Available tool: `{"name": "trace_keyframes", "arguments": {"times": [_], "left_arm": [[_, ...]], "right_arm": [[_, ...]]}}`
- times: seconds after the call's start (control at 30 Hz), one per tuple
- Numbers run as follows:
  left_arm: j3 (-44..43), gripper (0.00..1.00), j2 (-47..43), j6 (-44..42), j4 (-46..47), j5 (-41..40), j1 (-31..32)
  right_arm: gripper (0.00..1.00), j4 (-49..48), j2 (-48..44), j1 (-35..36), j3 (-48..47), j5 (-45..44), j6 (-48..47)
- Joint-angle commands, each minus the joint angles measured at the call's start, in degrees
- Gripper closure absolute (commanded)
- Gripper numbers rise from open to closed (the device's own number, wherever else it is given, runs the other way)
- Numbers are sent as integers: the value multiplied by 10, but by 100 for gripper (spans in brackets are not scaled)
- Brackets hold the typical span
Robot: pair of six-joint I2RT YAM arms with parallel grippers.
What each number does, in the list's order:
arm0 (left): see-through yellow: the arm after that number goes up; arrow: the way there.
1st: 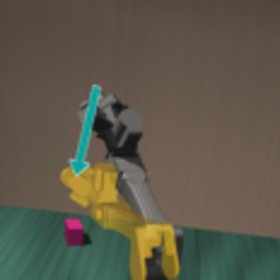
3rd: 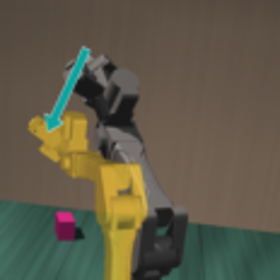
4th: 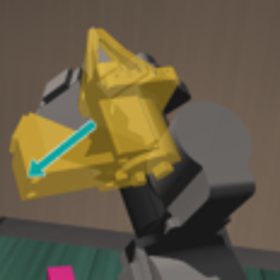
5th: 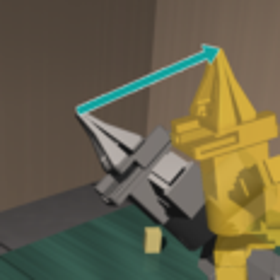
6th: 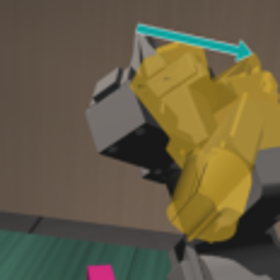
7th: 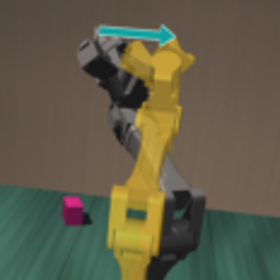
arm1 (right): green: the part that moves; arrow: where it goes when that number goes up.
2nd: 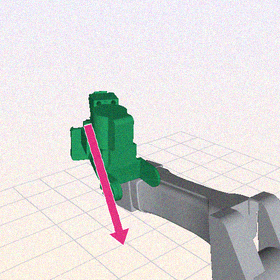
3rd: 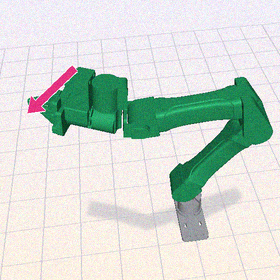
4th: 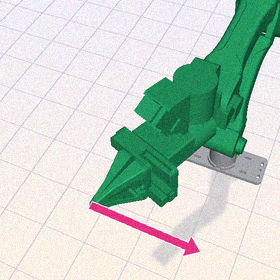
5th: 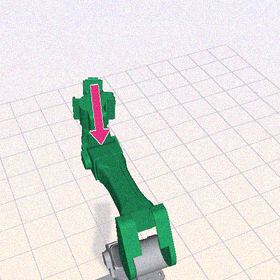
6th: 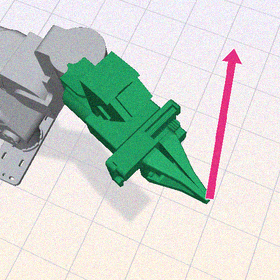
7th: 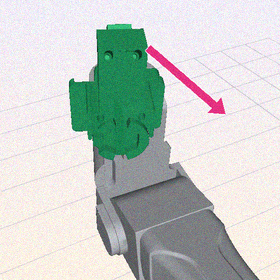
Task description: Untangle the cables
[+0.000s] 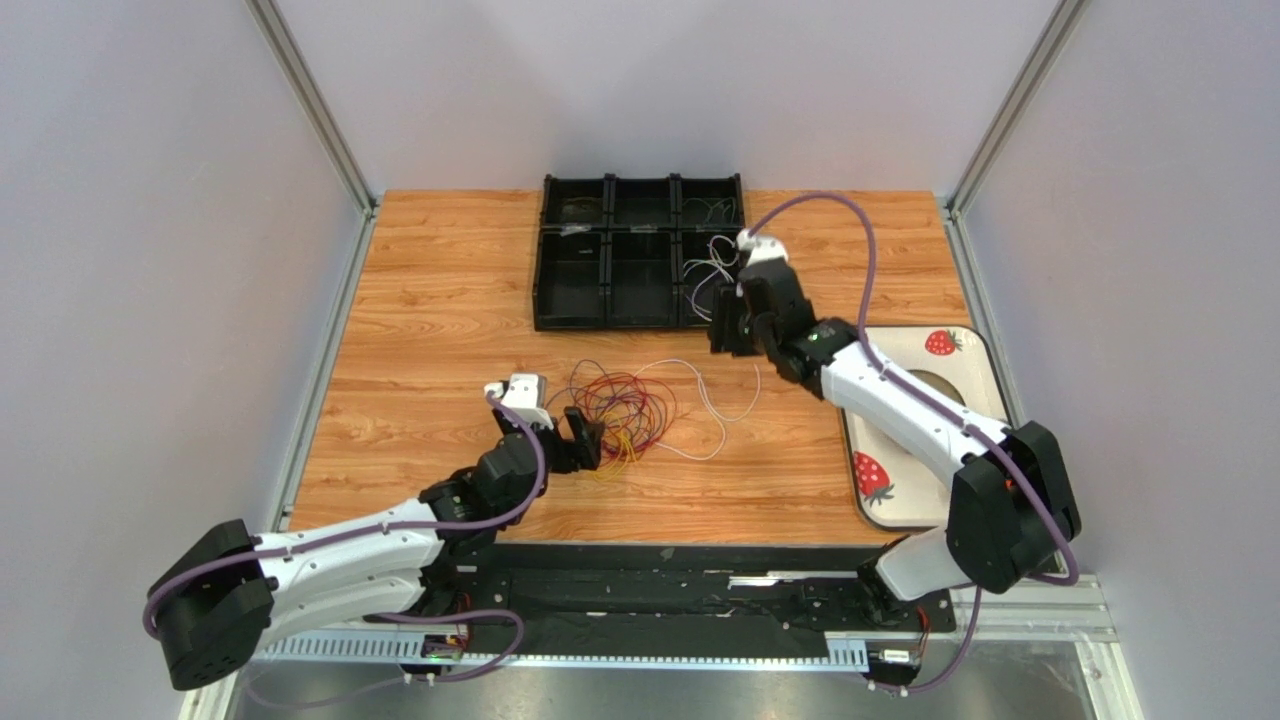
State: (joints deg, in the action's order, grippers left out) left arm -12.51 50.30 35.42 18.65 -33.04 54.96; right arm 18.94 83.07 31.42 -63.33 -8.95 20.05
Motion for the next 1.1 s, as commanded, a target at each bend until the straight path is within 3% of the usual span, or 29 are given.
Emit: {"name": "trace_keyframes", "arguments": {"times": [0.0, 0.13, 0.37, 0.57, 0.73, 1.07], "left_arm": [[-33, 11, 30, -15, 11, 24, -3], [-60, 13, 64, -38, 16, 57, -3], [-110, 23, 141, -76, 30, 113, 1], [-174, 27, 208, -96, 19, 90, 67], [-254, 34, 328, -85, 5, 76, 102], [-363, 35, 437, -38, -19, 59, 106]], "right_arm": [[52, -71, -60, 24, 83, 26, 62], [50, -114, -82, 24, 179, 45, 86], [48, -110, -84, 24, 218, 32, 88], [47, -155, -48, 24, 235, 59, 57], [47, -179, -27, 22, 243, 61, 42], [47, -188, -43, -16, 277, -13, 115]]}}
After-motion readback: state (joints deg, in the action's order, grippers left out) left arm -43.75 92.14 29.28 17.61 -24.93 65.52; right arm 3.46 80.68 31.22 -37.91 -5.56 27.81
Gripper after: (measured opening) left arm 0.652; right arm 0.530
